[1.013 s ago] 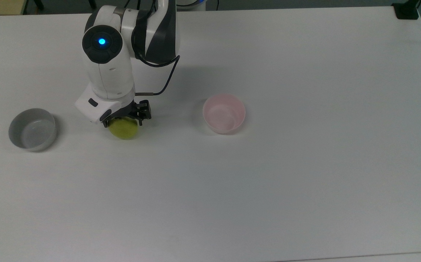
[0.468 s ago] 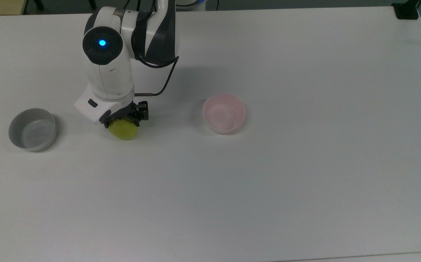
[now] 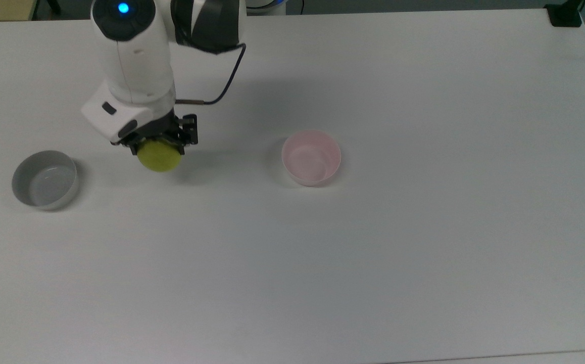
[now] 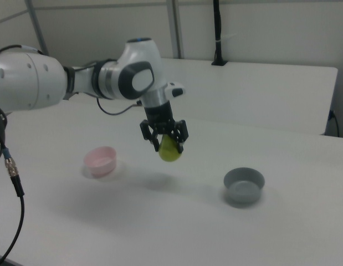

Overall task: Place the pear in the bowl
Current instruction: 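Lift the pear up off the table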

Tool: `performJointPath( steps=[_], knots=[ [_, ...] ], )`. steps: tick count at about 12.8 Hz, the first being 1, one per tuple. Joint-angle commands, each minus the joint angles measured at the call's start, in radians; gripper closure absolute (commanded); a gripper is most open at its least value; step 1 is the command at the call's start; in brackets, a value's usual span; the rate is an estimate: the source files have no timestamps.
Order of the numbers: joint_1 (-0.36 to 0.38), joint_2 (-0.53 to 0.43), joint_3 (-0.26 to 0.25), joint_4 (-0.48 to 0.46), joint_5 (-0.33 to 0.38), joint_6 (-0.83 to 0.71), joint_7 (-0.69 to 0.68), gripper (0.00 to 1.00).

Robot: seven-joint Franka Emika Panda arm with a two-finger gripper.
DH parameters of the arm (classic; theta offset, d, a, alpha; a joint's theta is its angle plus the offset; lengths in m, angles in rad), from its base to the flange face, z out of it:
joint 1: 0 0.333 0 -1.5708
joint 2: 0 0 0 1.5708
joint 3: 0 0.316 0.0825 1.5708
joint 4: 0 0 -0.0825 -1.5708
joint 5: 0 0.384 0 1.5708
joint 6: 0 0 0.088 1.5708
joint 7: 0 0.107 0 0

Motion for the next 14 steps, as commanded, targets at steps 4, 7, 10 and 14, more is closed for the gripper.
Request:
performJointPath(
  steps=[4,7,10,14],
  knots=[
    [0.01,-0.097,-0.005,0.123,0.018,-0.24,0.022,0.45],
    [0.019,-0.106,0.009,0.118,0.02,-0.254,0.043,0.44],
    [0.062,-0.114,0.025,0.112,0.02,-0.253,0.1,0.44],
    [0.211,-0.126,0.025,0.084,0.018,-0.256,0.196,0.44]
  ],
)
